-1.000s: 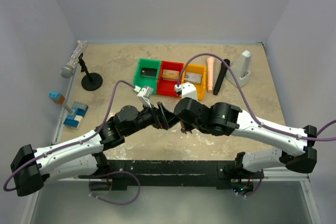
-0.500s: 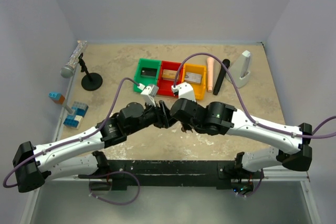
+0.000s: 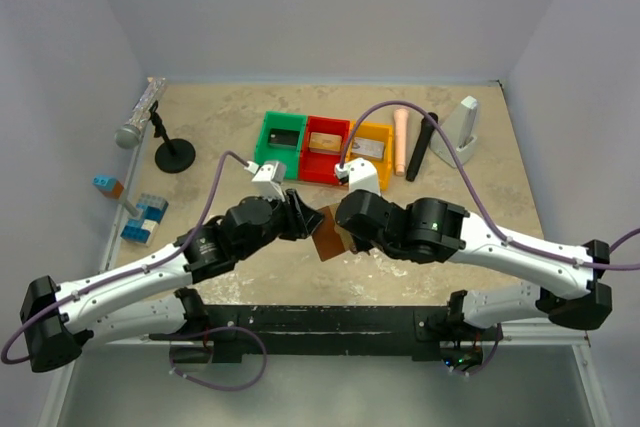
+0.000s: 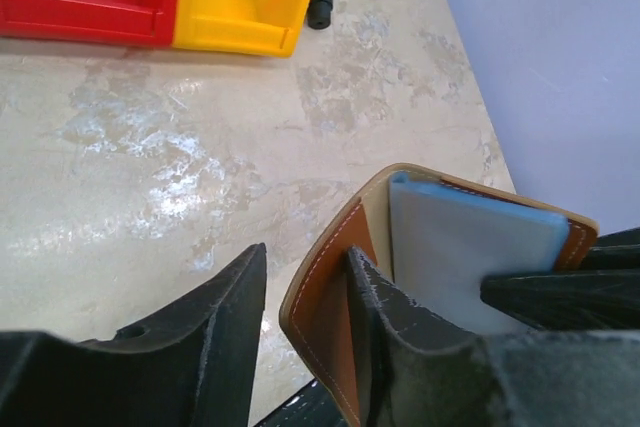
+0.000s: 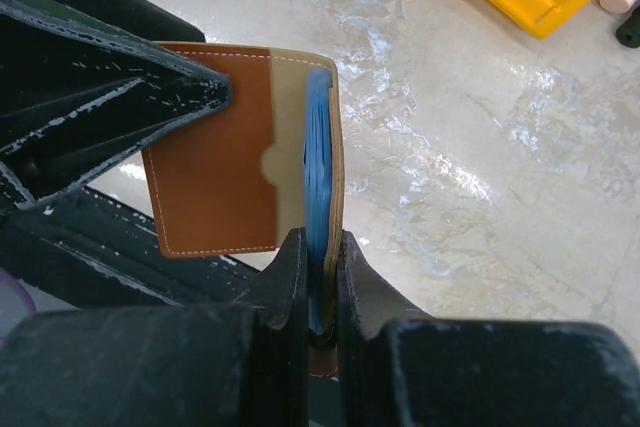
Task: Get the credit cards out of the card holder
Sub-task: Open the card holder.
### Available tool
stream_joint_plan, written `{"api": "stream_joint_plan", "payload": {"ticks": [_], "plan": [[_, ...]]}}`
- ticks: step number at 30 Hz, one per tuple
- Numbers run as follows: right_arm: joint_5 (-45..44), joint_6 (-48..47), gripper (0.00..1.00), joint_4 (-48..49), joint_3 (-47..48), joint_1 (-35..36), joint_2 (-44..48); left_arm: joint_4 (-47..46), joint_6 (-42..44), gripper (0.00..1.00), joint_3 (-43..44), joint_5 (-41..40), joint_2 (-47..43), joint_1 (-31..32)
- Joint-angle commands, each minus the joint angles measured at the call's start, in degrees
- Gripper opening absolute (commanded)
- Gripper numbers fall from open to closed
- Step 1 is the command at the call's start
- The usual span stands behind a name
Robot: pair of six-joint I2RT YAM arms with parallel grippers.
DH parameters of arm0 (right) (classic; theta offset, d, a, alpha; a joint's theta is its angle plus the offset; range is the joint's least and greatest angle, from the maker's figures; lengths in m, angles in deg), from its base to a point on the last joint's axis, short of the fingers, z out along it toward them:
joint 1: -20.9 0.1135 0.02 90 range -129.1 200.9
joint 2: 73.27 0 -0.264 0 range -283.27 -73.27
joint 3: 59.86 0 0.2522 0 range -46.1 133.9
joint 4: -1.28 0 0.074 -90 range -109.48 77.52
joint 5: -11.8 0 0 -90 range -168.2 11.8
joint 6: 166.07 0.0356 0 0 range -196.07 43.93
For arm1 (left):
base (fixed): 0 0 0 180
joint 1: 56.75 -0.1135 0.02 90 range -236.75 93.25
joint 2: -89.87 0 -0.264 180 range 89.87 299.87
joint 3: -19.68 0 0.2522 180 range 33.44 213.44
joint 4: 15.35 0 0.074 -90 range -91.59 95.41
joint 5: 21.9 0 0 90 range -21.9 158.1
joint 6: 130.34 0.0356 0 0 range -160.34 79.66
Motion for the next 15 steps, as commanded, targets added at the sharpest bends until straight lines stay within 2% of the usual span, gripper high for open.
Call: {"api": "stream_joint_plan", "payload": {"ticks": [1,3,5,15], "plan": [[-1.08,1.28,0.00,1.82,-1.07,0.29,3.78,0.78,0.57,0.48,-1.97,-3.21,-3.82,-0.27],[-0.03,1.55,0.00,3.05,-2.30,0.37,4.92,-2.72,0.48,0.61,-4.07,-1.73,-6.37,-0.27],[0.41,1.63,0.00,4.11,-3.27,0.37,5.89,-8.16,0.30,0.69,-6.36,0.20,-8.48,-0.27],[2.17,2.34,0.00,7.27,-4.41,0.37,7.48,-19.08,-1.98,0.73,-7.34,12.07,-5.68,-0.18]]}}
